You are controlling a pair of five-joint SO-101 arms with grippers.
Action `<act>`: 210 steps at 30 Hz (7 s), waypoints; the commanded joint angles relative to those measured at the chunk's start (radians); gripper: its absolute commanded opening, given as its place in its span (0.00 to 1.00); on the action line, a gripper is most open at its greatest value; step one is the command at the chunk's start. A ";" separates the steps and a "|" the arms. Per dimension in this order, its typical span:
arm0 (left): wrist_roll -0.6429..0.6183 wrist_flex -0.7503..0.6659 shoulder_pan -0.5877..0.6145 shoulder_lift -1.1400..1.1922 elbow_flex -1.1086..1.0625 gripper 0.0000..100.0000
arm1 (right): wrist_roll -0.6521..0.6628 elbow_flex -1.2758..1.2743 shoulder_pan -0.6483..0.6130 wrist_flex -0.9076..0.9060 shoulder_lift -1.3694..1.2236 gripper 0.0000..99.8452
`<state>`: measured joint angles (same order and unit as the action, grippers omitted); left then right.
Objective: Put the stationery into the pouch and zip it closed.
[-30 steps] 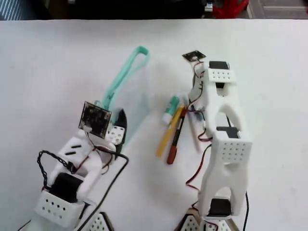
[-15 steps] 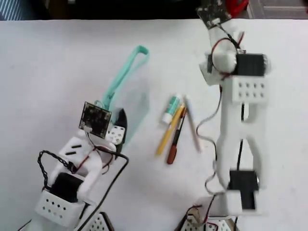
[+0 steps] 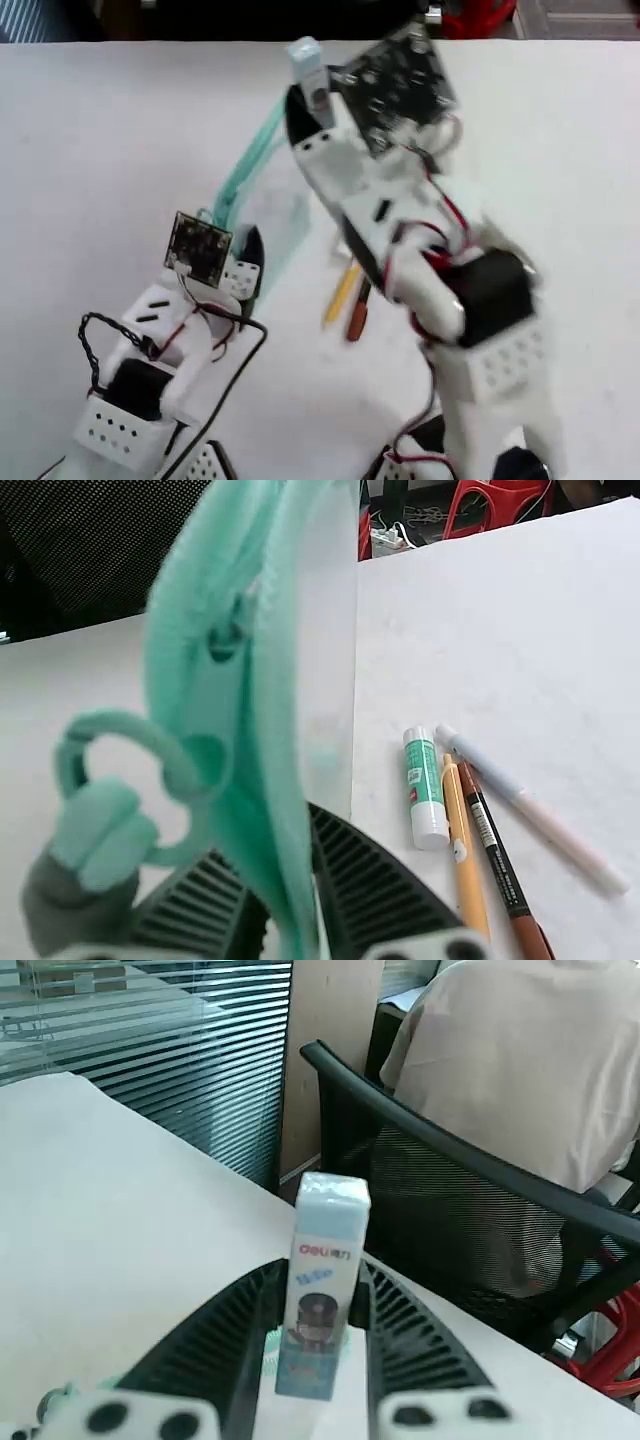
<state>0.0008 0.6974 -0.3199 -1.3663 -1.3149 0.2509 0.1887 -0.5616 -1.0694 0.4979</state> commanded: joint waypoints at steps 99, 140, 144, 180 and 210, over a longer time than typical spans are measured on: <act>-0.187 -0.003 0.096 0.035 -0.017 0.29 | -0.002 -0.512 0.314 0.073 0.203 0.22; -0.184 -0.003 0.079 0.035 -0.015 0.29 | 0.103 -0.486 0.435 0.090 -0.711 0.19; -0.183 -0.002 0.058 0.035 -0.017 0.29 | 0.103 -0.483 0.435 0.125 -0.773 0.14; -0.183 0.000 0.059 0.035 -0.018 0.29 | 0.101 -0.471 0.473 0.117 -0.668 0.02; -0.183 -0.018 0.059 0.035 -0.038 0.29 | 0.101 -0.709 0.398 0.007 0.435 0.02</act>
<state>-0.1757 0.7004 -0.2478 -1.3403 -1.3610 0.3429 -0.4680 -0.1212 -1.1124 0.7864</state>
